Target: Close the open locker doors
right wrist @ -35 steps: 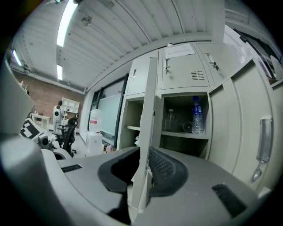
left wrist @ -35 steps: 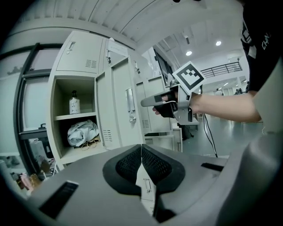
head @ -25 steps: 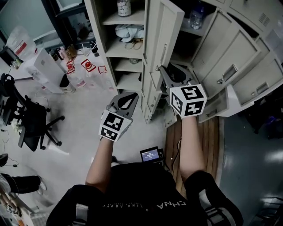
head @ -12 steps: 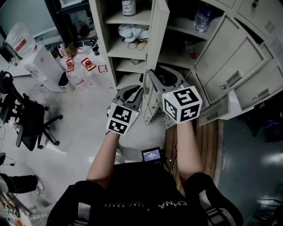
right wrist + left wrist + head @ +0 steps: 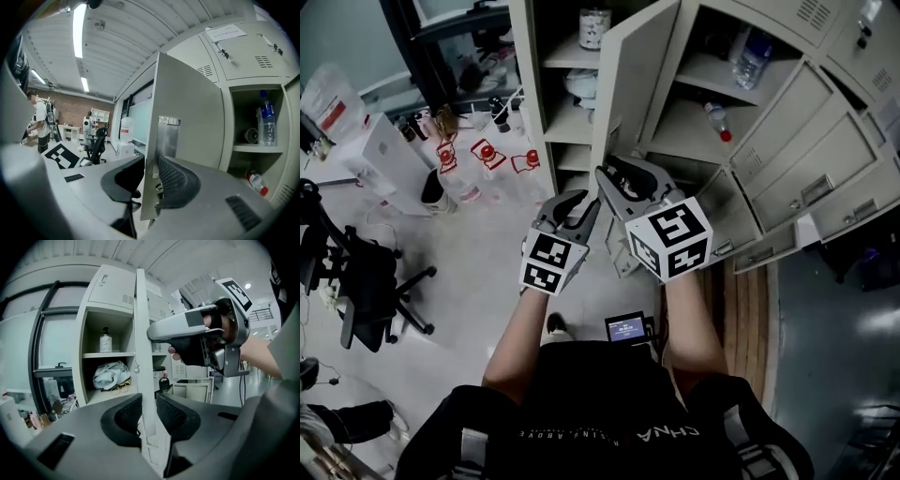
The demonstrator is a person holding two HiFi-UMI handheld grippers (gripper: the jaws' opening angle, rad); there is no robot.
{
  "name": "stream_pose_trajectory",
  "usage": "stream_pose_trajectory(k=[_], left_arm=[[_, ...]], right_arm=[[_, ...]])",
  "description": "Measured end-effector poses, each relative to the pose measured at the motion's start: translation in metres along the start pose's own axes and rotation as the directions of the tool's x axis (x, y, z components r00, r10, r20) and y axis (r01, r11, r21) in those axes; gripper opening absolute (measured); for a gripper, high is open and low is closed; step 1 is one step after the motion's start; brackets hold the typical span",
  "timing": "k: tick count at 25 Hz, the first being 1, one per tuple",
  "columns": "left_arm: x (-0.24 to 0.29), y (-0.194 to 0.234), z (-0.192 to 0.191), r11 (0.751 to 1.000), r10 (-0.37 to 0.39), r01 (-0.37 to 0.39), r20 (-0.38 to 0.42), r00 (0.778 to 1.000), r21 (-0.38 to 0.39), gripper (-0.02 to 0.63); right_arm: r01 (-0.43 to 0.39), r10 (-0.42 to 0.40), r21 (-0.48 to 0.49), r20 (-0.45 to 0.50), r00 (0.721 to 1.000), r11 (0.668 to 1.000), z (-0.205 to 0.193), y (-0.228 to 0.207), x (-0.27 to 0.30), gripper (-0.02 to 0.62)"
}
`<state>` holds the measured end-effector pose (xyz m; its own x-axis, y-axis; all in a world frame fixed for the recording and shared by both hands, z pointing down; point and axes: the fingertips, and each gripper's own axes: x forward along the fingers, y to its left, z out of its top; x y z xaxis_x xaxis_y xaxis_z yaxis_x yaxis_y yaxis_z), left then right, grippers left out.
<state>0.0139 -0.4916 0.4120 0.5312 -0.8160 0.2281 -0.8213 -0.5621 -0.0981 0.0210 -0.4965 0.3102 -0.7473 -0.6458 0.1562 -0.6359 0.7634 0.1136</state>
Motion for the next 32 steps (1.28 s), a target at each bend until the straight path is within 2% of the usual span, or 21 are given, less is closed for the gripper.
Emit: stream_pose_trajectory(k=[8,15,19,24,32], left_arm=[[-0.003,0.083,-0.011,1.000,-0.025,0.025,0.002,1.000,-0.012,0.098],[0.009,0.145,-0.014,0.995,-0.096,0.096,0.014,0.995,0.002,0.095],[0.019,0.170,-0.012,0.995,-0.103,0.103,0.008,0.995,0.011,0.094],[0.035,0.198,-0.012,0.996,-0.089,0.089,0.003,0.996,0.002,0.094],[0.067,0.240,-0.005,0.998,-0.063,0.063,-0.006,0.998,-0.014,0.092]], right_arm=[[0.052,-0.053,-0.026,-0.026,0.998,0.998,0.019,0.018,0.078,0.112],[0.139,-0.140,-0.036,-0.039,0.989,0.990,0.027,0.016,0.117,0.112],[0.193,-0.194,-0.025,-0.062,0.979,0.981,0.020,0.004,0.128,0.106],[0.253,-0.254,-0.025,-0.078,0.964,0.967,0.015,-0.020,0.149,0.055],[0.245,-0.247,-0.032,-0.101,0.964,0.969,0.013,-0.059,0.196,0.040]])
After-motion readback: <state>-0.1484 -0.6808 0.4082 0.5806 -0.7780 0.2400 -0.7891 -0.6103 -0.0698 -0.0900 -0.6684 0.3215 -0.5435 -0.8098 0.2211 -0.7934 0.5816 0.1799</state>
